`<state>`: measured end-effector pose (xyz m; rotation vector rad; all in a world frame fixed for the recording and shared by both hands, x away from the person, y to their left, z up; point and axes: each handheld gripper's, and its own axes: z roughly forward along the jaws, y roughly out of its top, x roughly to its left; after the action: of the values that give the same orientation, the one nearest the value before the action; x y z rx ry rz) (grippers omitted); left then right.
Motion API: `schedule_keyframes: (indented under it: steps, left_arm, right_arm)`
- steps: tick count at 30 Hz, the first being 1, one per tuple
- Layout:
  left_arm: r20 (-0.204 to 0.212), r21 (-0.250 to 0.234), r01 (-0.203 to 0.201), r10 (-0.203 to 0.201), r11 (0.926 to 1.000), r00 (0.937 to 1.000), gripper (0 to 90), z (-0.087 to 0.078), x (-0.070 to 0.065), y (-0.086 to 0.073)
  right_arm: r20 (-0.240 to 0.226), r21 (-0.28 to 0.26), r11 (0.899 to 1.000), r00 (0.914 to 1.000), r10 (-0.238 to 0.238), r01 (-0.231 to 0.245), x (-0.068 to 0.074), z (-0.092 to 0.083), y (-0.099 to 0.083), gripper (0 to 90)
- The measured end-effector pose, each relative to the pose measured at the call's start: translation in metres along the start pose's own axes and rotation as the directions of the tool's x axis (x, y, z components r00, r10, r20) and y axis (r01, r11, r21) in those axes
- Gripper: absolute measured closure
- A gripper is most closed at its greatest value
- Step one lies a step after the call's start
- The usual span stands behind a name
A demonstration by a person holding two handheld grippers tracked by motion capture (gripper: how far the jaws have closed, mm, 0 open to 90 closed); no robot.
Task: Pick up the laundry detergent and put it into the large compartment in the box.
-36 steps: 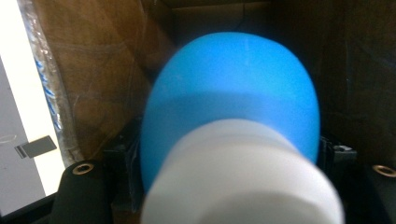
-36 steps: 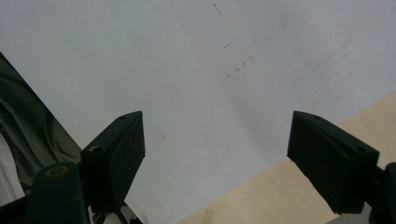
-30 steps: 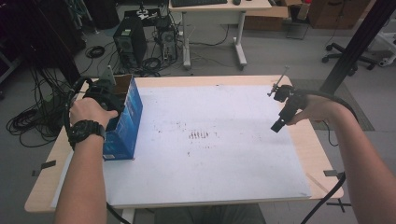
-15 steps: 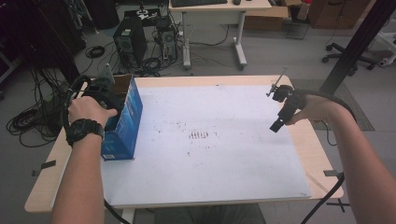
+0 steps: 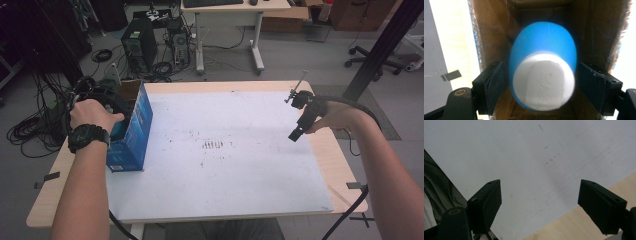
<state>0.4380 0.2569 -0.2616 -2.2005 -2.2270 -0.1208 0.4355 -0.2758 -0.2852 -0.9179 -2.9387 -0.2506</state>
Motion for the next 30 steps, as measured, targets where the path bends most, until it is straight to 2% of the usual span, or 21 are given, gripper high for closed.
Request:
schedule_keyframes:
  steps: [10,15,19,30]
  left_arm:
    - [-0.014,-0.01,-0.006,0.006,0.9999,0.9999,22.5,-0.013,-0.001,-0.001]
    - [-0.031,-0.001,-0.025,0.025,0.9997,0.9992,21.5,-0.022,-0.005,0.0]
    - [-0.023,-0.023,-0.019,0.018,0.9996,0.9996,21.8,-0.028,-0.004,-0.001]
    - [-0.014,-0.038,-0.03,0.029,0.9988,0.9995,20.3,-0.043,-0.006,-0.001]
  right_arm:
    - [0.001,-0.004,1.0,1.0,0.0,0.0,0.0,0.0,0.0,19.1]
    - [0.001,-0.004,1.0,1.0,0.0,0.0,0.001,-0.001,0.0,19.1]
    - [0.002,-0.004,1.0,1.0,0.0,0.0,0.001,-0.001,0.0,19.0]
    - [0.001,-0.005,1.0,1.0,-0.003,0.003,0.002,-0.001,0.001,19.1]
